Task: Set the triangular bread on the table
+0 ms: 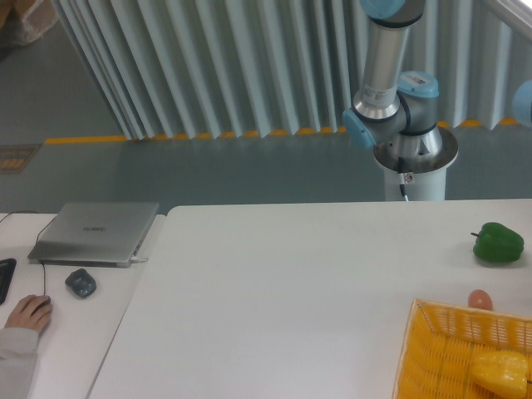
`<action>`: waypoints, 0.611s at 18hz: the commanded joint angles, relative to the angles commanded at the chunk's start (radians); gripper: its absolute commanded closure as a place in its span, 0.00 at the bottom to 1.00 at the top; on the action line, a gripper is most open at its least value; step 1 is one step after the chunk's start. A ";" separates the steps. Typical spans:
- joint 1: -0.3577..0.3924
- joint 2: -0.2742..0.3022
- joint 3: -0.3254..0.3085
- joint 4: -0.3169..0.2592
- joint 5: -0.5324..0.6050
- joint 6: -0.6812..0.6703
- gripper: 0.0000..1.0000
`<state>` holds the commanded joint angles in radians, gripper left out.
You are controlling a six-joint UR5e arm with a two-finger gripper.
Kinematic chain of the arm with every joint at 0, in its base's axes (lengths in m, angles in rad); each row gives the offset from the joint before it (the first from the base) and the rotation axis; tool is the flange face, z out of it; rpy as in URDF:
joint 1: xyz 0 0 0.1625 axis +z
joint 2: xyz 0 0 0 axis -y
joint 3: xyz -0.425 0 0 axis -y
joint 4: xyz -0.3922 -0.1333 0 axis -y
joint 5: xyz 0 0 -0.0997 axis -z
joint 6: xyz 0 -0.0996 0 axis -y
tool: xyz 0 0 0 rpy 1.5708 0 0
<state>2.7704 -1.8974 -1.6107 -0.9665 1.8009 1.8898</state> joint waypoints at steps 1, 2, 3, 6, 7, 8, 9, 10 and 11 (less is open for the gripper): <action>-0.003 -0.014 0.000 0.012 0.002 0.005 0.53; -0.003 -0.017 0.000 0.017 0.002 0.009 0.03; -0.003 -0.016 0.002 0.017 0.000 0.009 0.00; -0.003 -0.005 0.005 0.012 -0.002 0.015 0.00; -0.003 -0.002 0.005 0.006 -0.005 0.015 0.00; -0.003 0.000 0.005 -0.001 -0.008 0.017 0.00; -0.005 0.007 0.000 -0.014 -0.014 0.018 0.00; -0.003 0.032 0.000 -0.049 -0.023 0.020 0.00; -0.003 0.050 0.000 -0.088 -0.040 0.020 0.00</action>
<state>2.7673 -1.8471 -1.6107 -1.0550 1.7612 1.9098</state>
